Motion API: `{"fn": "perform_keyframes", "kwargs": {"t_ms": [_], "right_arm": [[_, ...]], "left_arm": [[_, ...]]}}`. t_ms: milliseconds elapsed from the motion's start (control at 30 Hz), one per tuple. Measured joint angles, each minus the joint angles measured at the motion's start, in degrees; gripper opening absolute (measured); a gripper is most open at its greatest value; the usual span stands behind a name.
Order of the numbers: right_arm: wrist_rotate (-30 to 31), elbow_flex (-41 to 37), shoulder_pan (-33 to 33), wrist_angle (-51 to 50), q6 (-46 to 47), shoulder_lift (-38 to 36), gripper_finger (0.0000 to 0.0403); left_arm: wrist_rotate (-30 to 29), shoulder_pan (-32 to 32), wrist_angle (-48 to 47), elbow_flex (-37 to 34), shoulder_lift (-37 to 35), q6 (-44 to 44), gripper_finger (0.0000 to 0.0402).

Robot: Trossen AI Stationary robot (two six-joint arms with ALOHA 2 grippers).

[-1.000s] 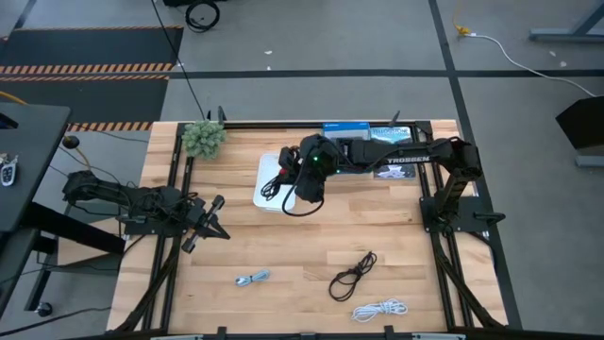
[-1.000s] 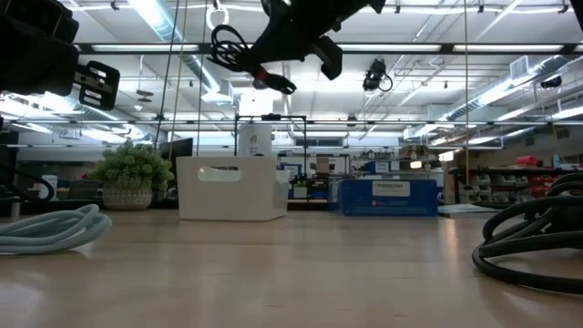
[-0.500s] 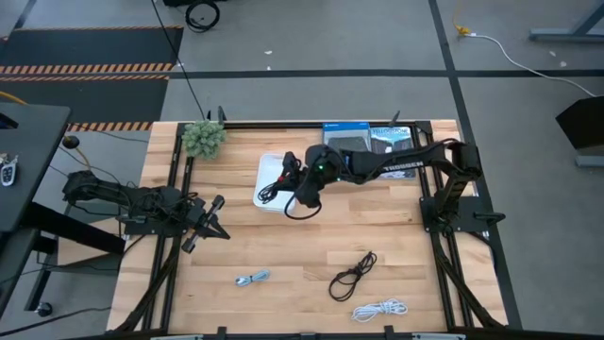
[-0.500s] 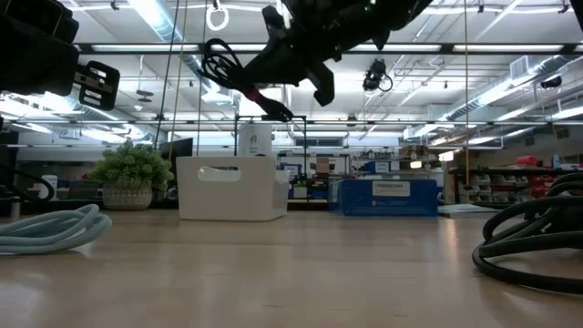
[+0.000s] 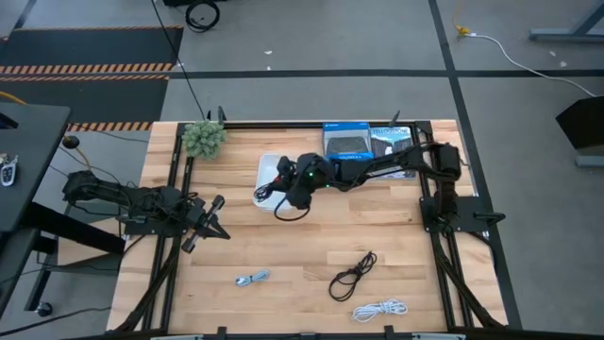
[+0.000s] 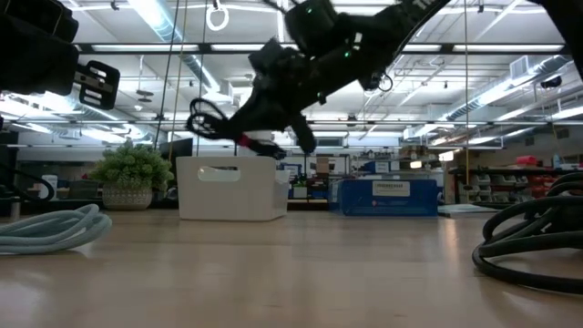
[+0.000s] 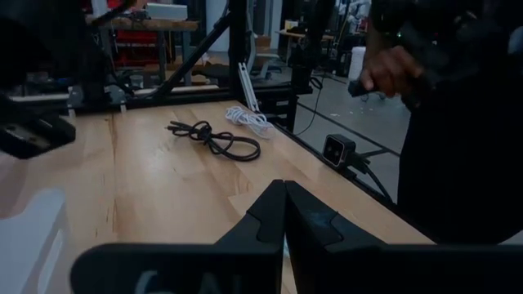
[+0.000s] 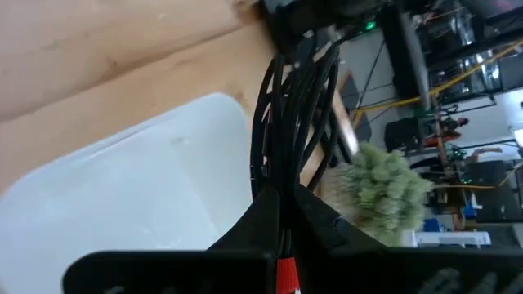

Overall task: Pick and place USB-C Cables
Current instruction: Put the top black charger cable into the white bin

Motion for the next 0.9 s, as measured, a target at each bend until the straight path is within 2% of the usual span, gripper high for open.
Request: {"fn": "perform_keyframes", "kwargs": {"t_ms": [200, 367, 667, 900], "right_arm": [[-0.42, 3.57, -0.8, -2.25, -0.26, 4.92, 0.0018], [-0.91, 5.1, -2.1, -5.57, 1.34, 5.96, 0.002], [-5.79, 5.16, -3.71, -9.4, 1.59, 5.94, 0.0042], [-12.08, 5.16, -5.57, -12.27, 7.08, 5.94, 0.0047]], "left_arm": [[0.0, 0.0, 0.16, 0.0, -0.02, 0.01, 0.0011], [0.0, 0.0, 0.14, 0.0, 0.0, 0.0, 0.0011], [0.0, 0.0, 0.1, -0.01, 0.0, -0.02, 0.0011], [0.0, -0.01, 0.1, 0.0, 0.0, -0.02, 0.0011]]}}
